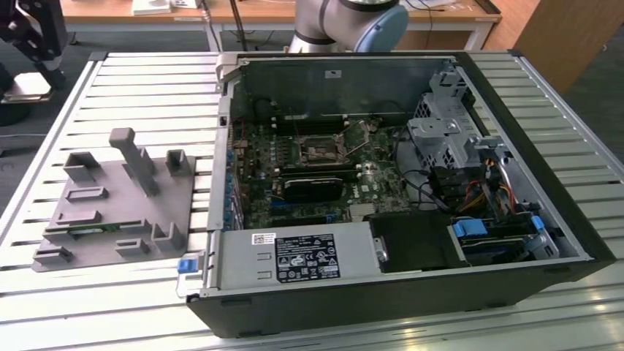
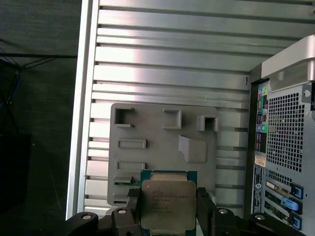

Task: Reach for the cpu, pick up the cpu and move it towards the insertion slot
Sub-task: 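Pick up the cpu and move it towards the insertion slot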

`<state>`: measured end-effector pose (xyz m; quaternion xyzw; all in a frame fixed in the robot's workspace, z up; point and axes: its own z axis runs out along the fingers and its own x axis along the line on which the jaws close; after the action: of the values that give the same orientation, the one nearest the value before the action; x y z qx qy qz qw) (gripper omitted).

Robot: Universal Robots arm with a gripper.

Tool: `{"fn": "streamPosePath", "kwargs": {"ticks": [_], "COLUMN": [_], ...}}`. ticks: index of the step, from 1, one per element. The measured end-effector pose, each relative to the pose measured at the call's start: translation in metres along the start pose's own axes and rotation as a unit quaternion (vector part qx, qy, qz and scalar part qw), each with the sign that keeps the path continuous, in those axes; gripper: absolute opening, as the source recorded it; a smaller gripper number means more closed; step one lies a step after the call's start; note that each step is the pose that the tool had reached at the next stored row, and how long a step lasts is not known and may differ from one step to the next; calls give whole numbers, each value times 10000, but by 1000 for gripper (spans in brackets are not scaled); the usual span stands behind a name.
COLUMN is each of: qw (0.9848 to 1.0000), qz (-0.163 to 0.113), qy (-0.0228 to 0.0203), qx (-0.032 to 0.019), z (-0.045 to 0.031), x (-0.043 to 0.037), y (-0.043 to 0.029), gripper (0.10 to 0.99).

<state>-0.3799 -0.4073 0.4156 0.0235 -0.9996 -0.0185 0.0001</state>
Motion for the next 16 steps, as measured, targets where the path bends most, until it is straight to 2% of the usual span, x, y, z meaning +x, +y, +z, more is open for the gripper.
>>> {"fn": "streamPosePath", "kwargs": {"ticks": [10, 16], "qw": [10000, 10000], "qz": [0, 0], "qy": [-2, -5], "qx": [0, 0], "z": [0, 1], "x": [-247, -420], "y": [-9, -7], "gripper": [541, 541]}}
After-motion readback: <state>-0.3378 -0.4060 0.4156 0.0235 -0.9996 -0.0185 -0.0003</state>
